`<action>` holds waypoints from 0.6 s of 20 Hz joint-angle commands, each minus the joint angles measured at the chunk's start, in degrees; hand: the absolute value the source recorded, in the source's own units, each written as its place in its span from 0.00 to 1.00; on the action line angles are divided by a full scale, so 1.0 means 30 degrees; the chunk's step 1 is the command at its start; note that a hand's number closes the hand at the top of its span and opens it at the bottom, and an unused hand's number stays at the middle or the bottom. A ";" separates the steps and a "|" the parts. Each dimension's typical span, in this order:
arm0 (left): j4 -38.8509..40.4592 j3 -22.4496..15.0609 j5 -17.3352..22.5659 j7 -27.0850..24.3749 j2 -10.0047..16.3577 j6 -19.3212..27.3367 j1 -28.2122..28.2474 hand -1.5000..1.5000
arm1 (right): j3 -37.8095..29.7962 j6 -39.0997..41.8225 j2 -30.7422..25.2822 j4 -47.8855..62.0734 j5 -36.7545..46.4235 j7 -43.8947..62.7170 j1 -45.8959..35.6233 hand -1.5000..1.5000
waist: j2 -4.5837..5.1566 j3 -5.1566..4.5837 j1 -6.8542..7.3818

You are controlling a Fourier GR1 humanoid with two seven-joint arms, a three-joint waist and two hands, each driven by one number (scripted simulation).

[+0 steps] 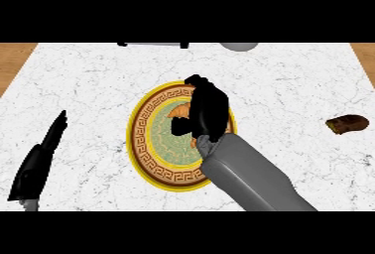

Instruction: Pick the croissant from the placemat and place it in the plate

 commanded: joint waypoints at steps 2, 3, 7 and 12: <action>-0.0062 -0.0225 -0.0355 0.0251 -0.0345 0.0181 -0.0027 0.50 | 0.0786 -0.5230 0.0198 0.3038 -0.1027 0.1665 -0.1101 0.00 | 0.0050 0.0004 0.0235; 0.0810 0.0679 0.0384 -0.0517 0.0223 -0.0554 -0.0280 0.50 | 0.0512 -0.5474 0.0198 0.3073 -0.1016 0.1130 -0.1221 0.00 | 0.0013 -0.0009 -0.0066; 0.0672 0.0466 -0.0062 0.0102 0.0011 -0.0125 -0.0308 0.50 | -0.0538 -0.8381 0.0200 0.1862 -0.0154 0.0557 -0.1426 0.00 | -0.0093 0.0002 -0.0365; 0.0187 0.0838 0.0277 -0.0248 0.0055 -0.0201 0.1025 0.50 | -0.1977 -1.0671 0.0201 0.0813 0.2593 0.1827 0.0265 0.00 | -0.0325 -0.0004 -0.1049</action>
